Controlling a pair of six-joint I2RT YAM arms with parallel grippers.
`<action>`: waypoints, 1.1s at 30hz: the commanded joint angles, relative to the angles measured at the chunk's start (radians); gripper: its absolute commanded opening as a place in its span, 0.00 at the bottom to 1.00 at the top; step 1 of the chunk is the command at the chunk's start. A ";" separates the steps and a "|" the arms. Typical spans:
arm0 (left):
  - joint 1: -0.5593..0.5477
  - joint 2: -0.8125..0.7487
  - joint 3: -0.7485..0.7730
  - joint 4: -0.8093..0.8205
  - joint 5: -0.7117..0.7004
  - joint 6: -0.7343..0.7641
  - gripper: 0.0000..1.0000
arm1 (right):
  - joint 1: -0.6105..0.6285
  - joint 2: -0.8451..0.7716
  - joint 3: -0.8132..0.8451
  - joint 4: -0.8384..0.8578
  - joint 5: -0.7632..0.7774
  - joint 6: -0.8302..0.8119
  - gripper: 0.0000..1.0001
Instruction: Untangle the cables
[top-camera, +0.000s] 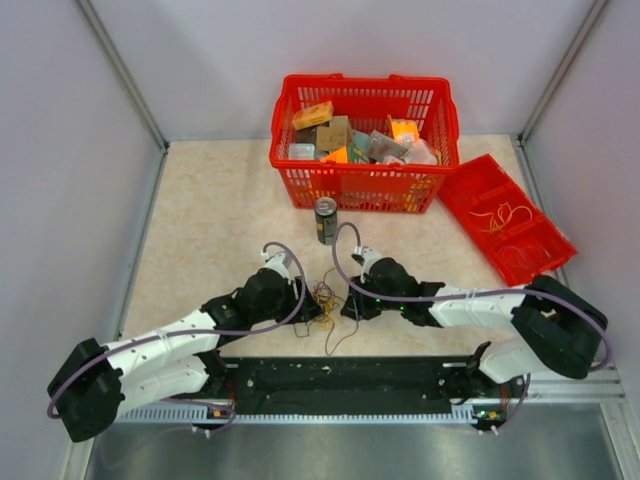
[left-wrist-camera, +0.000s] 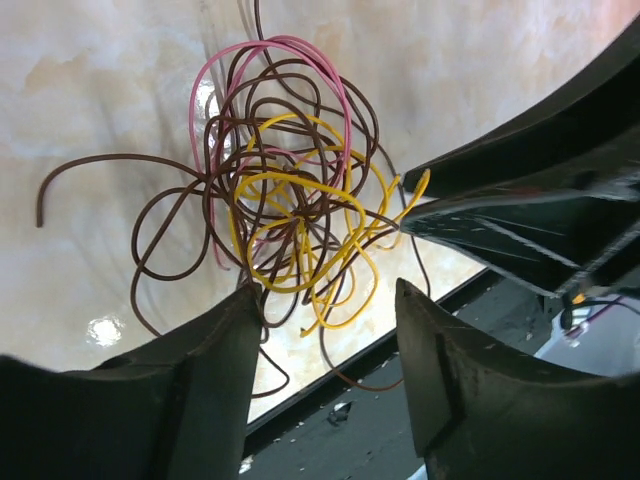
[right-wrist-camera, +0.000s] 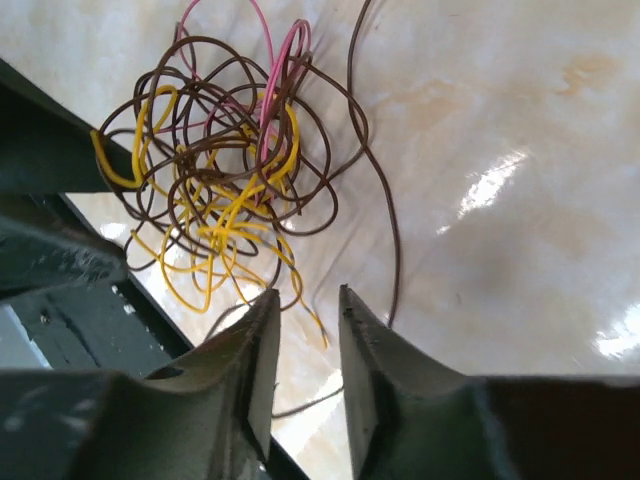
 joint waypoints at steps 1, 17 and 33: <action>0.004 -0.022 -0.017 0.012 -0.039 -0.003 0.65 | -0.005 0.098 0.084 0.112 -0.082 -0.008 0.24; 0.022 0.031 0.024 -0.025 -0.315 -0.019 0.44 | 0.055 -0.388 0.005 -0.268 0.055 -0.011 0.00; 0.028 -0.656 0.170 -0.707 -0.677 -0.154 0.00 | 0.052 -0.858 0.353 -1.029 0.891 0.041 0.00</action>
